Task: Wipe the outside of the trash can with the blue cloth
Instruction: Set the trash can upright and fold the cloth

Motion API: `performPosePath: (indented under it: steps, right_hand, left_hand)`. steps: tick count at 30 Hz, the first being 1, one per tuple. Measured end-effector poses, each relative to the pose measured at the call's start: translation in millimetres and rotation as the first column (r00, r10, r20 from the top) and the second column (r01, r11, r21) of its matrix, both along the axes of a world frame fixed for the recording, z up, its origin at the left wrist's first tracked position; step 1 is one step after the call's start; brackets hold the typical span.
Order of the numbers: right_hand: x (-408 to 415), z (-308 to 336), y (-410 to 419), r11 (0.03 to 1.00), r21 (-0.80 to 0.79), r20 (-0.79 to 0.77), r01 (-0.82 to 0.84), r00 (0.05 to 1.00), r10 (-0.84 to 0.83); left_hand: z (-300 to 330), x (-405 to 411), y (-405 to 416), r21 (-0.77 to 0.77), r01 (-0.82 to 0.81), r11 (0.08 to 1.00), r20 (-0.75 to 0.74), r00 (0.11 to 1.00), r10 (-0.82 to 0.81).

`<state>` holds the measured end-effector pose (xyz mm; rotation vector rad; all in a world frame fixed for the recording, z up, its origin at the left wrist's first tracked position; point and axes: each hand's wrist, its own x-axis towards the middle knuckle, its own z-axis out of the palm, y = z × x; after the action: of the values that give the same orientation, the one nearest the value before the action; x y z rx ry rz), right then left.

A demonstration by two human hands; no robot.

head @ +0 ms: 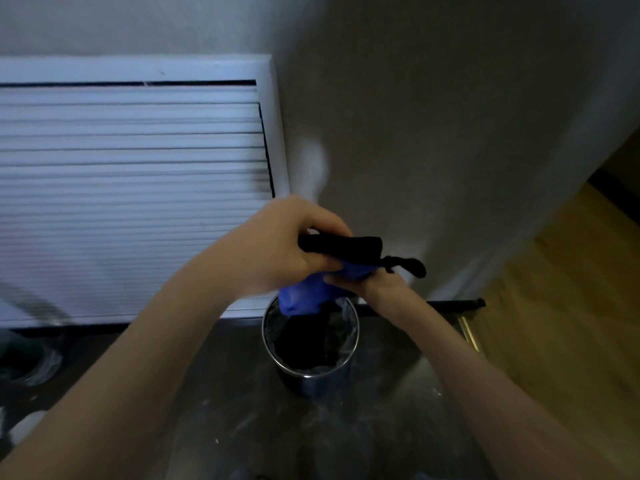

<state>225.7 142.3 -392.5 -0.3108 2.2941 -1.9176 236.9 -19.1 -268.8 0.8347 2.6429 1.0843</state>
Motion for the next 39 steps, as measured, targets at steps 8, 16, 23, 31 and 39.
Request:
performPosePath:
  steps: [8,16,23,31,39]
  right_hand:
    - [1.1,81.0,-4.2,0.978,-0.178,-0.12,-0.111,0.989,0.091]
    - [2.2,97.3,-10.7,0.969,-0.221,-0.08,-0.112,0.992,0.096]
    - [0.2,95.9,9.9,0.994,0.108,-0.099,-0.035,0.994,0.046]
    - [9.9,105.0,24.6,1.0,-0.008,-0.006,0.021,1.0,-0.021]
    - [16.6,116.7,22.9,0.973,0.2,-0.292,0.119,0.955,-0.056]
  left_hand:
    - [-27.6,36.4,-44.5,0.461,-0.402,0.791,0.328,0.906,0.269]
    - [-65.2,29.5,-22.9,0.531,-0.507,0.679,0.557,0.813,0.171]
    - [-58.0,11.0,-25.9,0.615,-0.533,0.581,0.485,0.837,0.254]
    - [-49.9,5.5,-11.0,0.535,-0.732,0.423,0.678,0.67,0.301]
    - [-44.1,14.5,-8.1,0.367,-0.78,0.507,0.864,0.488,0.124]
